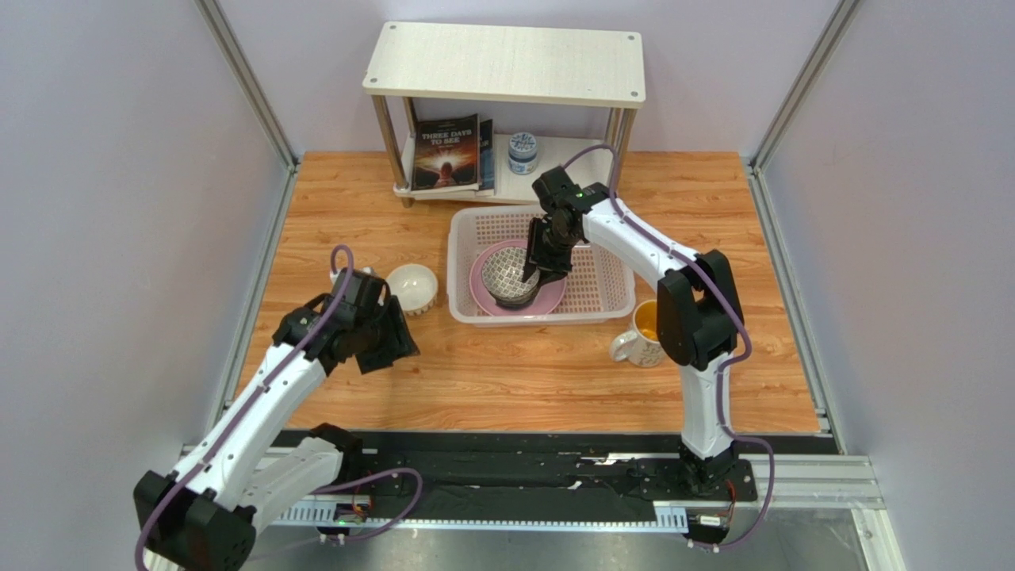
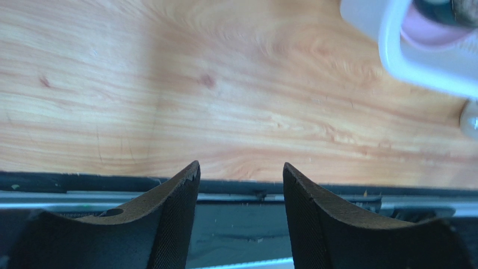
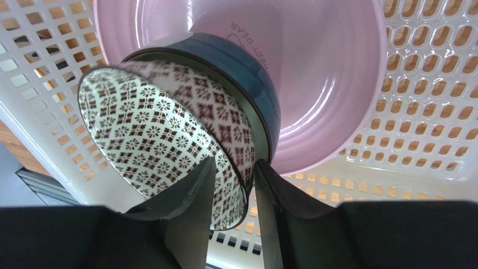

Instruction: Place the mixed dishes into the plastic bin

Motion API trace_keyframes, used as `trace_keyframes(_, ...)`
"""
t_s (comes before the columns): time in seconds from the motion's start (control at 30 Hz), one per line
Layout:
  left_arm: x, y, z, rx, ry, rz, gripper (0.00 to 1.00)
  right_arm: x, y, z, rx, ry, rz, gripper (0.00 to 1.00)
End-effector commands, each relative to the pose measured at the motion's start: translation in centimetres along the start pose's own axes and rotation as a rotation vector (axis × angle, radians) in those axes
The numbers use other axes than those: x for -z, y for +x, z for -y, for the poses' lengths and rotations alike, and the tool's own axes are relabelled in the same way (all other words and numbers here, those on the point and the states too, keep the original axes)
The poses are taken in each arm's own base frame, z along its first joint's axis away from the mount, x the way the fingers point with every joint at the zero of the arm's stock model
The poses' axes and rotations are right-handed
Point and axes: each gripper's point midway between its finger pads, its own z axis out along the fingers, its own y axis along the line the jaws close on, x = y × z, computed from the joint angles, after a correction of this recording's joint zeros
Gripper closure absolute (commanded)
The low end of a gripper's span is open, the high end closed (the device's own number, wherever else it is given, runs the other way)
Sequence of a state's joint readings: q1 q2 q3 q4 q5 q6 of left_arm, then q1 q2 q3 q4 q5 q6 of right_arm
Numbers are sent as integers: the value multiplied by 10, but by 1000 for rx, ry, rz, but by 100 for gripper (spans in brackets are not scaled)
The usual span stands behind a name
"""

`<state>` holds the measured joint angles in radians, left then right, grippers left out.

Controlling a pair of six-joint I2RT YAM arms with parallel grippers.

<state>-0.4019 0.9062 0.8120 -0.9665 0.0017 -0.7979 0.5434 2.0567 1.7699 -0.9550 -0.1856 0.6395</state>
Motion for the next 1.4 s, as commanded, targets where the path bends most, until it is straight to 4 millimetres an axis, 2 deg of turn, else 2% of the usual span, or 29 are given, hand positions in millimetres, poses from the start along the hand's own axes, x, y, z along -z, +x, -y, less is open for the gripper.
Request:
trace_keyframes(0.0, -13, -57, 12, 27, 20, 89, 38, 22, -1, -8, 22, -48, 38, 53)
trace_keyframes(0.03, -12, -69, 16, 28, 21, 105, 38, 30, -1, -12, 27, -64, 49, 52)
trace_keyframes(0.1, -27, -84, 11, 45, -7, 76, 38, 37, 1, -17, 36, -90, 52, 46)
trace_keyframes(0.13, -27, -95, 14, 51, -2, 82, 38, 41, 3, -17, 36, -99, 53, 45)
trace_keyframes(0.23, -46, -111, 13, 61, -25, 60, 38, 58, 7, -23, 35, -138, 69, 42)
trace_keyframes(0.3, -56, -114, 13, 62, -36, 46, 38, 75, 10, -26, 43, -161, 85, 42)
trace_keyframes(0.33, -68, -113, 10, 67, -56, 14, 38, 79, 11, -26, 45, -165, 91, 42)
trace_keyframes(0.37, -72, -112, 9, 73, -62, -2, 38, 93, 13, -29, 50, -184, 112, 42)
trace_keyframes(0.47, -89, -107, 3, 85, -89, -42, 39, 111, 15, -31, 52, -203, 140, 42)
trace_keyframes(0.5, -95, -107, -1, 94, -97, -44, 39, 123, 16, -33, 57, -220, 158, 41)
trace_keyframes(0.7, -105, -114, -11, 144, -106, -34, 39, 158, 24, -37, 58, -269, 209, 41)
trace_keyframes(0.8, -108, -116, -8, 155, -83, -33, 39, 164, 28, -35, 63, -279, 214, 42)
trace_keyframes(0.93, -114, -118, -7, 170, -84, -39, 39, 161, 32, -29, 61, -262, 205, 42)
trace_keyframes(1.0, -121, -118, -10, 175, -106, -56, 39, 157, 36, -26, 58, -254, 193, 42)
trace_keyframes(1.23, -140, -110, -16, 189, -136, -112, 42, 163, 49, -16, 44, -254, 197, 43)
trace_keyframes(1.33, -139, -107, -16, 192, -128, -112, 51, 163, 53, -13, 36, -252, 197, 43)
trace_keyframes(1.37, -138, -105, -17, 190, -127, -109, 61, 164, 56, -11, 34, -254, 197, 43)
